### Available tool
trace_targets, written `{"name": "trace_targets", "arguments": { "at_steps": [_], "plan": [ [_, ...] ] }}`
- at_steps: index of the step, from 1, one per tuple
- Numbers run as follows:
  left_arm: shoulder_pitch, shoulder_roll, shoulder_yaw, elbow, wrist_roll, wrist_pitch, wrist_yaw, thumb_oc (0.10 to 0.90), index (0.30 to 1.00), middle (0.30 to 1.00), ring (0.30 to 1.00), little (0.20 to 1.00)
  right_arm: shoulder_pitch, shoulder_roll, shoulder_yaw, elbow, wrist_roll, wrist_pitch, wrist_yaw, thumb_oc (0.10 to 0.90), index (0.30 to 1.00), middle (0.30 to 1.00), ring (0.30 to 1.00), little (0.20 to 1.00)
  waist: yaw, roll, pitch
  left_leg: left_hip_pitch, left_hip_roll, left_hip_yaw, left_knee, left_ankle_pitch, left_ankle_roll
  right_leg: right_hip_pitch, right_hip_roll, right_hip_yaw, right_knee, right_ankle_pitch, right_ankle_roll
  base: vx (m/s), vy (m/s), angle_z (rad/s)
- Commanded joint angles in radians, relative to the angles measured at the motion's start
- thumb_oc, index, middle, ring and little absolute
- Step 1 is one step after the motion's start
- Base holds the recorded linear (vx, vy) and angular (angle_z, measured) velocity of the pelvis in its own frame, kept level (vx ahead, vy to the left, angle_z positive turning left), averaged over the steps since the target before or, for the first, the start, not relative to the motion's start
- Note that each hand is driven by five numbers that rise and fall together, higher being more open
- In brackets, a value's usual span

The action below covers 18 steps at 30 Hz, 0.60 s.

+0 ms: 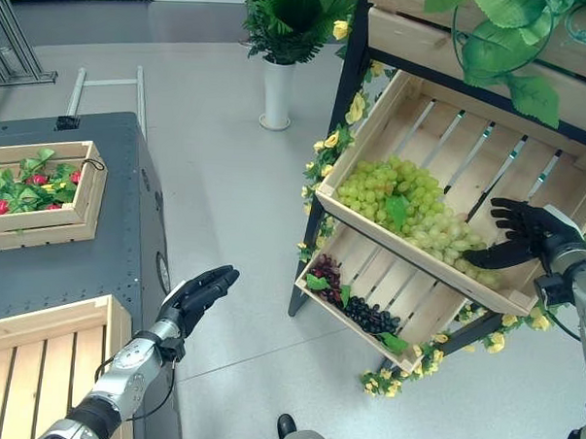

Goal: Pick up the fruits from the basket on one side to the basket on the other side

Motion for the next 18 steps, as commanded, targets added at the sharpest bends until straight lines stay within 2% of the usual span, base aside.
{"name": "trace_targets", "arguments": {
  "at_steps": [1,2,6,7,10,15,16,17,18],
  "plan": [
    [-0.074,0.016,0.002,-0.056,-0.029,-0.075,-0.009,0.800,0.900,0.900,0.900,0.900,-0.067,-0.101,-0.092,-0.019,-0.049,-0.067,-0.071,0.800,0.900,0.900,0.900,0.900,0.014,-0.012,-0.040,0.039,-0.045,-0.028,0.027,-0.173,0.024,0.016,0.103,-0.003,0.017,-0.041,-0.036,0.00,0.000,0.00],
    [-0.075,0.016,0.002,-0.056,-0.029,-0.075,-0.009,0.800,0.900,0.900,0.900,0.900,-0.066,-0.100,-0.093,-0.020,-0.049,-0.067,-0.071,0.800,0.900,0.900,0.900,0.900,0.014,-0.012,-0.040,0.039,-0.045,-0.028,0.027,-0.173,0.024,0.016,0.103,-0.003,0.017,-0.041,-0.036,0.00,0.000,0.00],
    [-0.065,0.013,0.013,-0.061,-0.026,-0.078,0.002,0.800,0.900,0.900,0.900,0.900,0.022,-0.077,-0.161,-0.156,-0.134,-0.154,-0.174,0.800,0.900,0.900,0.900,0.900,-0.005,-0.007,-0.041,0.038,-0.045,-0.021,0.030,-0.176,0.027,0.010,0.107,0.010,0.022,-0.044,-0.035,0.00,0.000,0.00],
    [-0.065,0.012,0.013,-0.061,-0.025,-0.078,0.003,0.800,0.900,0.900,0.900,0.900,0.029,-0.074,-0.166,-0.169,-0.138,-0.152,-0.180,0.800,0.900,0.900,0.900,0.900,-0.005,-0.006,-0.041,0.038,-0.045,-0.021,0.029,-0.175,0.027,0.010,0.107,0.010,0.022,-0.044,-0.035,0.00,0.000,0.00],
    [-0.048,0.001,0.032,-0.056,-0.018,-0.092,0.005,0.800,0.900,0.900,0.900,0.900,0.144,-0.013,-0.230,-0.383,-0.307,-0.212,-0.302,0.800,0.900,0.900,0.900,0.900,-0.025,0.002,-0.042,0.036,-0.046,-0.018,0.030,-0.177,0.031,0.004,0.109,0.024,0.027,-0.047,-0.033,0.00,0.006,-0.02],
    [-0.032,-0.018,0.058,-0.039,-0.016,-0.103,0.004,0.800,0.900,0.900,0.900,0.900,0.306,0.048,-0.324,-0.679,-0.586,-0.294,-0.408,0.800,0.900,0.900,0.900,0.900,-0.051,0.021,-0.044,0.039,-0.048,-0.009,0.033,-0.184,0.037,0.001,0.112,0.041,0.033,-0.055,-0.028,0.01,0.027,-0.08],
    [-0.024,-0.029,0.066,-0.025,-0.011,-0.114,-0.002,0.800,0.900,0.900,0.900,0.900,0.363,0.066,-0.360,-0.766,-0.678,-0.333,-0.432,0.800,0.900,0.900,0.900,0.900,-0.059,0.029,-0.043,0.042,-0.050,-0.008,0.035,-0.188,0.039,0.003,0.113,0.045,0.034,-0.059,-0.027,0.08,0.092,-0.04],
    [-0.023,-0.030,0.064,-0.024,-0.011,-0.115,-0.002,0.800,0.900,0.900,0.900,0.900,0.370,0.068,-0.365,-0.771,-0.685,-0.335,-0.436,0.800,0.900,0.900,0.900,0.900,-0.059,0.037,-0.046,0.050,-0.052,-0.020,0.033,-0.207,0.042,0.012,0.112,0.043,0.031,-0.074,-0.021,0.09,0.089,0.00],
    [-0.017,-0.039,0.063,-0.018,-0.011,-0.120,-0.001,0.800,0.900,0.900,0.900,0.900,0.399,0.073,-0.381,-0.807,-0.773,-0.371,-0.480,0.800,0.900,0.900,0.900,0.900,-0.064,0.042,-0.045,0.052,-0.053,-0.018,0.035,-0.211,0.044,0.013,0.111,0.044,0.032,-0.077,-0.018,0.08,0.071,-0.03]
  ]
}}
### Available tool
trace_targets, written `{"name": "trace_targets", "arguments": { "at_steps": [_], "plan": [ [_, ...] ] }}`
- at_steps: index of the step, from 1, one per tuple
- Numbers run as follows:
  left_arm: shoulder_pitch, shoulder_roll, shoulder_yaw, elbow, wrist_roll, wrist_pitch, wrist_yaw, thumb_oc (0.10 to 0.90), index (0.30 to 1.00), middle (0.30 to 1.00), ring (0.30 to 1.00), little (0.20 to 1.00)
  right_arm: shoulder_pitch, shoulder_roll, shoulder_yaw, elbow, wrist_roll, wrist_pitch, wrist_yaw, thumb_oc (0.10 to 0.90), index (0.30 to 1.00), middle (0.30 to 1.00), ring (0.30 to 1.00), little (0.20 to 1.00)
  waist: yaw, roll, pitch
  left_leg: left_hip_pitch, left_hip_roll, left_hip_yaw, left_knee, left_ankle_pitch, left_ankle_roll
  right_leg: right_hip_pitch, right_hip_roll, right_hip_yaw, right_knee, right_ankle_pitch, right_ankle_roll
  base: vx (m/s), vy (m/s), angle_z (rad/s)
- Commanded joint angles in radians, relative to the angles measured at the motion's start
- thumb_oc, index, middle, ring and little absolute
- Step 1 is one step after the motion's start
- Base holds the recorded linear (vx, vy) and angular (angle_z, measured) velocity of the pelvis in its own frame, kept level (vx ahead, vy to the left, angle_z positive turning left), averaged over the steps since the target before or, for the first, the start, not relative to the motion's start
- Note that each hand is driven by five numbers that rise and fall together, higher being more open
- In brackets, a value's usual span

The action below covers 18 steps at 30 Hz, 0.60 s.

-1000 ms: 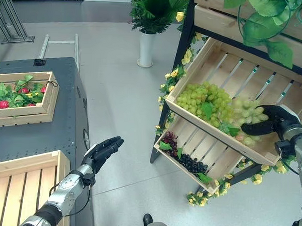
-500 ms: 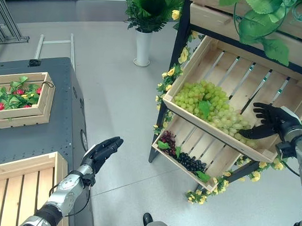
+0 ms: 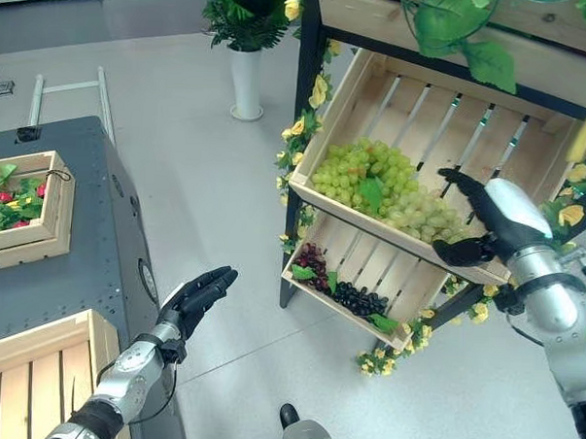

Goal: Pick up the fruits from the basket on one side to the basket on the other side

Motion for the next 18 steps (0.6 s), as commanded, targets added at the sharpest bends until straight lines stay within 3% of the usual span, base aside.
{"name": "trace_targets", "arguments": {
  "at_steps": [1,3,9,15,18],
  "plan": [
    [-0.040,0.001,0.035,-0.014,-0.010,-0.117,-0.020,0.800,0.900,0.900,0.900,0.900,-0.065,-0.031,-0.144,-0.042,-0.190,-0.146,-0.190,0.800,0.900,0.900,0.900,0.900,0.033,0.011,-0.065,0.049,-0.055,-0.028,0.036,-0.204,0.047,0.020,0.108,0.019,0.033,-0.076,-0.018,0.02,0.019,-0.08],
    [-0.028,-0.010,0.031,-0.001,-0.004,-0.121,-0.022,0.800,0.900,0.900,0.900,0.900,-0.039,-0.009,-0.150,-0.096,-0.277,-0.197,-0.231,0.800,0.900,0.900,0.900,0.900,0.035,0.019,-0.069,0.049,-0.056,-0.026,0.037,-0.208,0.047,0.021,0.106,0.019,0.033,-0.080,-0.014,0.01,0.004,-0.08],
    [-0.005,-0.024,0.021,0.031,0.024,-0.123,-0.027,0.800,0.900,0.900,0.900,0.900,-0.030,0.047,-0.074,-0.167,-0.226,-0.297,-0.185,0.800,0.900,0.900,0.900,0.900,0.046,0.029,-0.073,0.051,-0.059,-0.028,0.039,-0.210,0.045,0.025,0.097,0.006,0.033,-0.083,-0.011,0.00,-0.008,0.03],
    [-0.003,-0.042,-0.011,0.089,0.029,-0.105,-0.004,0.800,0.900,0.900,0.900,0.900,-0.078,0.150,0.108,-0.108,-0.157,-0.339,-0.154,0.800,0.900,0.900,0.900,0.900,0.065,0.035,-0.073,0.053,-0.061,-0.037,0.041,-0.205,0.043,0.030,0.086,-0.023,0.032,-0.081,-0.009,-0.02,-0.023,0.00],
    [-0.002,-0.060,-0.025,0.143,0.053,-0.108,0.005,0.800,0.900,0.900,0.900,0.900,-0.108,0.215,0.224,-0.030,-0.148,-0.323,-0.166,0.800,0.900,0.900,0.900,0.900,0.082,0.028,-0.070,0.042,-0.062,-0.034,0.044,-0.181,0.039,0.022,0.082,-0.037,0.034,-0.065,-0.018,-0.07,-0.089,0.09]
  ]
}}
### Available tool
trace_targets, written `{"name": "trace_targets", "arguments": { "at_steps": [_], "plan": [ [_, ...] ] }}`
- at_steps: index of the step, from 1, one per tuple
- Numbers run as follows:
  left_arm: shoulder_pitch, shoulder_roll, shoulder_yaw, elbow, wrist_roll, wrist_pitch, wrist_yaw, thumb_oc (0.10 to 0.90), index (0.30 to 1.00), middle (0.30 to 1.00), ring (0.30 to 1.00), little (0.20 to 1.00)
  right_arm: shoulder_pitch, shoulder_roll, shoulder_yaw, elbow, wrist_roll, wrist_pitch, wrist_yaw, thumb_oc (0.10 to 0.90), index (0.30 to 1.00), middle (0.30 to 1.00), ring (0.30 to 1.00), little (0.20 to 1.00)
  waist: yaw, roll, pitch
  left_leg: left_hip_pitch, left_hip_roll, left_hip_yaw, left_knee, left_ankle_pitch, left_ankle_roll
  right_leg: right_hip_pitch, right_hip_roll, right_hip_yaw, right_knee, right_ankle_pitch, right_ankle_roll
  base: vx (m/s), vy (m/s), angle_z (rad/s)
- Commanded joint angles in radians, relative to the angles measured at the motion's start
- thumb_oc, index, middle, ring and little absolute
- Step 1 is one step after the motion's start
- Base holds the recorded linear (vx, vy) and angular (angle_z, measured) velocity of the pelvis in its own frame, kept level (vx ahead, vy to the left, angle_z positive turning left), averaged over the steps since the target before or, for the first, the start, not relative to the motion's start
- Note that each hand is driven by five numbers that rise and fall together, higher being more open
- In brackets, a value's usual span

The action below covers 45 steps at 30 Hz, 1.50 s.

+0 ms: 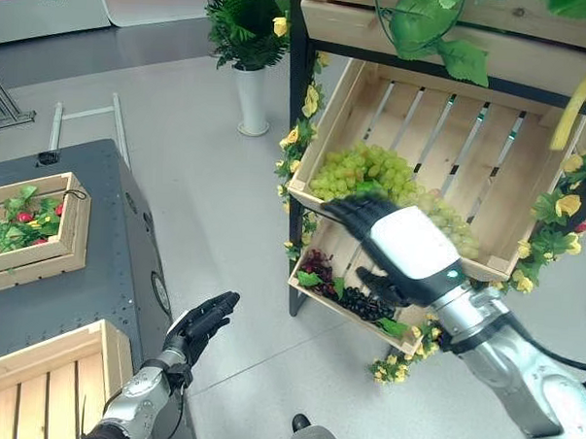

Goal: Pick up the fruits from the basket on one side to the basket on the other side

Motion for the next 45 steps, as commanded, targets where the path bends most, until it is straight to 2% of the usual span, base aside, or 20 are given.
{"name": "trace_targets", "arguments": {
  "at_steps": [1,3,6,11,13,15,18,22,30,38,45],
  "plan": [
    [-0.069,0.010,-0.013,0.028,0.050,-0.098,0.010,0.800,0.900,0.900,0.900,0.900,-0.154,0.079,0.027,0.084,0.125,-0.021,-0.055,0.800,0.900,0.900,0.900,0.900,0.058,-0.028,-0.033,0.038,-0.068,-0.015,0.043,-0.186,0.041,0.011,0.081,-0.025,0.032,-0.065,-0.018,-0.03,-0.065,0.17],
    [-0.068,-0.004,-0.027,0.077,0.077,-0.113,0.029,0.800,0.900,0.900,0.900,0.900,-0.178,0.132,0.123,0.179,0.095,-0.026,-0.087,0.800,0.900,0.900,0.900,0.900,0.072,-0.029,-0.031,0.038,-0.069,-0.024,0.040,-0.182,0.039,0.015,0.075,-0.042,0.029,-0.064,-0.018,-0.04,-0.068,0.09],
    [-0.063,-0.025,-0.037,0.141,0.101,-0.104,0.042,0.800,0.900,0.900,0.900,0.900,-0.207,0.205,0.252,0.308,0.091,-0.002,-0.122,0.800,0.900,0.900,0.900,0.900,0.099,-0.033,-0.027,0.039,-0.070,-0.046,0.035,-0.176,0.038,0.024,0.067,-0.074,0.025,-0.065,-0.021,-0.03,-0.068,0.18],
    [-0.056,-0.040,-0.036,0.211,0.143,-0.104,0.065,0.800,0.900,0.900,0.900,0.900,-0.227,0.278,0.346,0.430,0.102,0.033,-0.134,0.800,0.900,0.900,0.900,0.900,0.124,-0.037,-0.022,0.037,-0.072,-0.067,0.031,-0.169,0.035,0.030,0.059,-0.108,0.025,-0.066,-0.024,-0.02,-0.060,0.21],
    [-0.051,-0.041,-0.028,0.234,0.161,-0.116,0.075,0.800,0.900,0.900,0.900,0.900,-0.226,0.320,0.386,0.488,0.135,0.061,-0.132,0.800,0.900,0.900,0.900,0.900,0.141,-0.038,-0.021,0.035,-0.073,-0.081,0.026,-0.163,0.034,0.033,0.056,-0.126,0.023,-0.067,-0.027,-0.02,-0.070,0.16],
    [-0.047,-0.042,-0.026,0.248,0.180,-0.140,0.083,0.800,0.900,0.900,0.900,0.900,-0.225,0.358,0.419,0.545,0.115,0.071,-0.155,0.800,0.900,0.900,0.900,0.900,0.153,-0.039,-0.019,0.032,-0.075,-0.093,0.025,-0.162,0.034,0.034,0.053,-0.140,0.025,-0.071,-0.028,-0.02,-0.061,0.22],
    [-0.044,-0.044,-0.026,0.258,0.212,-0.166,0.100,0.800,0.900,0.900,0.900,0.900,-0.227,0.383,0.450,0.613,0.138,0.091,-0.161,0.800,0.900,0.900,0.900,0.900,0.168,-0.040,-0.015,0.029,-0.076,-0.107,0.025,-0.161,0.034,0.038,0.049,-0.160,0.025,-0.073,-0.031,-0.02,-0.046,0.20],
    [-0.036,-0.047,-0.019,0.281,0.262,-0.169,0.141,0.800,0.900,0.900,0.900,0.900,-0.219,0.427,0.464,0.712,0.190,0.101,-0.155,0.800,0.900,0.900,0.900,0.900,0.188,-0.037,-0.014,0.030,-0.077,-0.121,0.024,-0.162,0.035,0.048,0.042,-0.192,0.031,-0.085,-0.035,0.00,-0.039,0.17],
    [-0.038,-0.042,-0.047,0.331,0.369,-0.152,0.139,0.800,0.900,0.900,0.900,0.900,-0.205,0.514,0.467,0.878,0.288,0.123,-0.089,0.800,0.900,0.900,0.900,0.900,0.211,-0.024,-0.013,0.023,-0.081,-0.153,0.032,-0.166,0.038,0.058,0.039,-0.221,0.040,-0.108,-0.045,0.00,-0.016,0.07],
    [-0.046,-0.030,-0.072,0.339,0.373,-0.164,0.134,0.800,0.900,0.900,0.900,0.900,-0.202,0.566,0.459,0.977,0.368,0.138,-0.038,0.800,0.900,0.900,0.900,0.900,0.226,-0.009,-0.004,0.016,-0.088,-0.186,0.037,-0.161,0.039,0.066,0.037,-0.237,0.041,-0.119,-0.055,-0.01,0.002,0.07],
    [-0.059,-0.023,-0.110,0.324,0.343,-0.176,0.068,0.800,0.900,0.900,0.900,0.900,-0.210,0.587,0.456,1.016,0.429,0.157,-0.018,0.800,0.900,0.900,0.900,0.900,0.242,0.001,0.007,0.014,-0.095,-0.215,0.035,-0.153,0.039,0.076,0.032,-0.260,0.042,-0.126,-0.060,-0.01,0.008,0.09]
  ]
}}
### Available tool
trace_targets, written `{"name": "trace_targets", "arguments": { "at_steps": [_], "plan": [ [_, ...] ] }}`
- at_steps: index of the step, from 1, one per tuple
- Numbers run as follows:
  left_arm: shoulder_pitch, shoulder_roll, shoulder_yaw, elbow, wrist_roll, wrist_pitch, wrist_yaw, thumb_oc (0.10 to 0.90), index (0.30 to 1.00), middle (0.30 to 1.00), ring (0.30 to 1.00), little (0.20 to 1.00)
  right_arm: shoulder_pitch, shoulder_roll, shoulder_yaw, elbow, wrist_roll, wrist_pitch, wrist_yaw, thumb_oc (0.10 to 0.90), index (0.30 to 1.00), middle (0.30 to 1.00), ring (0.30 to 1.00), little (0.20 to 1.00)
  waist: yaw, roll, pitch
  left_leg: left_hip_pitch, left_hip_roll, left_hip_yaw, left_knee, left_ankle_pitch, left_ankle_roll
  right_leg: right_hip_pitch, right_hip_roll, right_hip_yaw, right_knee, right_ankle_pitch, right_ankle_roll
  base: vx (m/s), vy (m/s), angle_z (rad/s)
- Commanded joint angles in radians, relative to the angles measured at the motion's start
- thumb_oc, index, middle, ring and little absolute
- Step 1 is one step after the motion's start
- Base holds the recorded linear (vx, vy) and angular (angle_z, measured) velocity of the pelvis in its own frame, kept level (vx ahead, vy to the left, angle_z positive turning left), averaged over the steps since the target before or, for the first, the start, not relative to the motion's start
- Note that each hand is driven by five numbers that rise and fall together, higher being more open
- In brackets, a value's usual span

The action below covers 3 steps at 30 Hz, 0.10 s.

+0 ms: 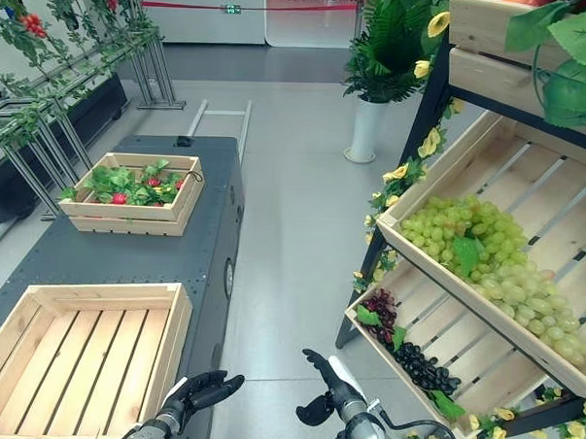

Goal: Pick up the fruits from the basket on one side to the basket on the other side

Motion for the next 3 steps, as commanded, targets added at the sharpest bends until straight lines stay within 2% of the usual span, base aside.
{"name": "trace_targets", "arguments": {
  "at_steps": [1,3],
  "plan": [
    [-0.132,0.015,-0.045,0.003,-0.004,-0.102,-0.037,0.800,0.900,0.900,0.900,0.900,-0.117,0.047,-0.034,-0.014,0.080,-0.036,0.006,0.800,0.900,0.900,0.900,0.900,0.026,-0.022,0.048,0.049,-0.113,-0.013,0.033,-0.187,0.056,0.022,0.021,-0.051,0.045,-0.089,-0.013,0.01,0.005,0.16],
    [-0.133,0.016,-0.052,0.001,-0.001,-0.097,-0.042,0.800,0.900,0.900,0.900,0.900,-0.120,0.053,-0.036,-0.007,0.097,-0.023,0.008,0.800,0.900,0.900,0.900,0.900,0.029,-0.021,0.048,0.051,-0.114,-0.020,0.029,-0.185,0.056,0.024,0.020,-0.056,0.045,-0.090,-0.014,0.01,0.008,0.12]
  ]
}}
